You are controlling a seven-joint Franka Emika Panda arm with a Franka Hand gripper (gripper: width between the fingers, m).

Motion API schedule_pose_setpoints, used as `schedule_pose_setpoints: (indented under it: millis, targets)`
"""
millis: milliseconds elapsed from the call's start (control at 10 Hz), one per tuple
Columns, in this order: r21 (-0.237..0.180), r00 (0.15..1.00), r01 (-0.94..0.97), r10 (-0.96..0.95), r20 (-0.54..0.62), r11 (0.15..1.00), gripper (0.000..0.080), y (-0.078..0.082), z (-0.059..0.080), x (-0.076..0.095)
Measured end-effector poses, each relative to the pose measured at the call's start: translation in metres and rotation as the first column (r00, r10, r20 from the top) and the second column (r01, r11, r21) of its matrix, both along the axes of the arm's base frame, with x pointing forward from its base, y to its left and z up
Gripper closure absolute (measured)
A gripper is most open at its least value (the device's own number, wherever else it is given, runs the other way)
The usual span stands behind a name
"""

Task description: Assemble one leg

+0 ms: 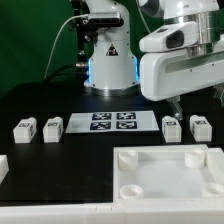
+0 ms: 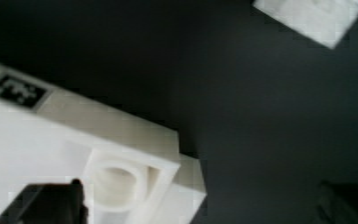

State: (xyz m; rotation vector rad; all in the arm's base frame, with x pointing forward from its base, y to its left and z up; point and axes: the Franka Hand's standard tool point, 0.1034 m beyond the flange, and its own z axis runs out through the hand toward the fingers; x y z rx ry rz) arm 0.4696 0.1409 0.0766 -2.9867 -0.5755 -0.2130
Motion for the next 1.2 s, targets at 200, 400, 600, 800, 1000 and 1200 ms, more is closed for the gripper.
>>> schedule_pose_setpoints:
  millis: [200, 400, 600, 800, 1000, 1200]
  targets:
    - [0.032, 0.968, 0.247, -0.245, -0.057, 0.969, 0.0151, 0.006, -0.003, -0.005]
    - [0.020, 0.893, 0.431, -0.424, -0.150, 0.902, 0.0151, 0.019, -0.012, -0.014]
    - [0.009, 0.880, 0.453, -0.445, -0.167, 0.891, 0.0151, 0.030, -0.018, -0.023]
    - [-0.018, 0.876, 0.441, -0.435, -0.209, 0.897, 0.0151, 0.026, -0.019, -0.025]
    - [-0.158, 0.789, 0.426, -0.451, -0.416, 0.891, 0.0151, 0.033, -0.012, -0.040]
    - [-0.234, 0.714, 0.378, -0.443, -0.541, 0.896, 0.0151, 0.039, -0.026, -0.050]
